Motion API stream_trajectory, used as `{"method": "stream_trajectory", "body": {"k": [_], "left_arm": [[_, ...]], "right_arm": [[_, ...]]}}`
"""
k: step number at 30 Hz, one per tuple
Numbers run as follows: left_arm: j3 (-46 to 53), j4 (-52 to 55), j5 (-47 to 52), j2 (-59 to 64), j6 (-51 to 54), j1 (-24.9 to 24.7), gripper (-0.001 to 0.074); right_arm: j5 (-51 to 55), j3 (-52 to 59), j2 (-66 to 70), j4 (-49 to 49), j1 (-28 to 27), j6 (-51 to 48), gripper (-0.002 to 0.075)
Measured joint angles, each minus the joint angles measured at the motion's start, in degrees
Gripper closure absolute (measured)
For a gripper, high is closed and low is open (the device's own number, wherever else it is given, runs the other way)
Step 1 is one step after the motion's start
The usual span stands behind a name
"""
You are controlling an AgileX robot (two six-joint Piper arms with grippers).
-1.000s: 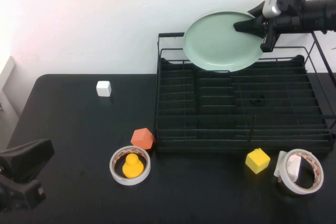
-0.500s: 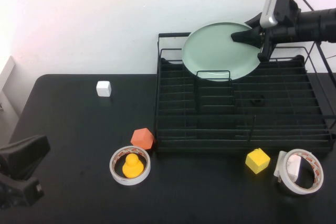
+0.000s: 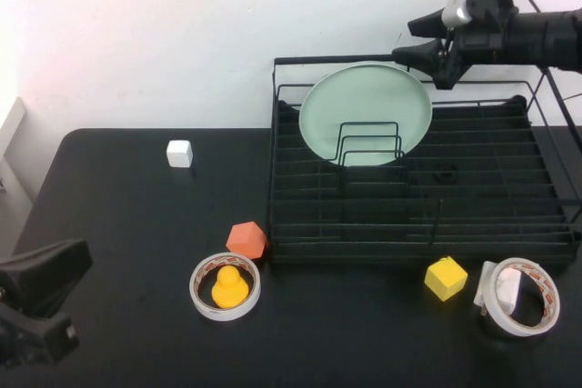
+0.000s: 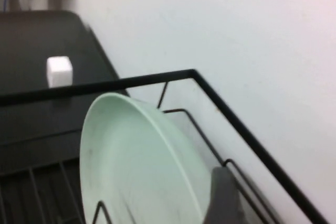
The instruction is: Place plate on rack
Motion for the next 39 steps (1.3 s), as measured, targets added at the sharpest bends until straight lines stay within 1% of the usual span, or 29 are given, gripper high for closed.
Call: {"method": "stream_trajectory", "body": {"k": [3,6,10,12,15,18,19,20,22,25,30,34,39], "left_arm": [[0.0,0.0,0.48,0.0,0.0,0.0,0.0736],[0.0,0.0,0.84,0.0,0.0,0.0,0.0736],[0.0,0.0,0.95,0.0,0.1,0.0,0.0736],[0.0,0.0,1.06,0.0,0.1,0.0,0.0736],[0.0,-0.1,1.06,0.0,0.1,0.0,0.0736],[0.0,-0.1,1.06,0.0,0.1,0.0,0.0736],[0.0,-0.1,1.06,0.0,0.1,0.0,0.0736],[0.0,-0.1,1.06,0.0,0.1,0.0,0.0736],[0.0,-0.1,1.06,0.0,0.1,0.0,0.0736],[0.0,-0.2,1.06,0.0,0.1,0.0,0.0736],[0.0,-0.2,1.06,0.0,0.1,0.0,0.0737],[0.0,-0.2,1.16,0.0,0.1,0.0,0.0736],[0.0,-0.2,1.16,0.0,0.1,0.0,0.0736]], "right_arm": [[0.12,0.0,-1.14,0.32,-0.46,2.48,0.0282],[2.84,0.0,-3.39,0.32,-1.53,5.89,0.0281],[11.51,0.0,-7.73,0.32,-3.7,10.25,0.0284],[16.85,0.0,-9.96,0.32,-4.98,12.44,0.0306],[21.26,0.0,-14.01,-0.66,-7.09,19.1,0.042],[22.36,0.0,-19.48,-4.32,-8.39,26.47,0.0605],[22.53,0.0,-21.49,-6.35,-8.66,28.18,0.0646],[22.76,0.0,-23.54,-8.46,-8.65,29.57,0.0673],[23.2,0.0,-27.28,-12.17,-8.52,32.03,0.0699],[23.66,0.92,-33.41,-16.1,-8.03,34.65,0.0714],[23.66,7.34,-45.07,-17.25,-7.89,34.82,0.0717],[23.66,17.31,-55.45,-17.36,-7.89,33.59,0.0718],[19.86,31.91,-68.69,-17.5,-7.77,31.69,0.0718]]}}
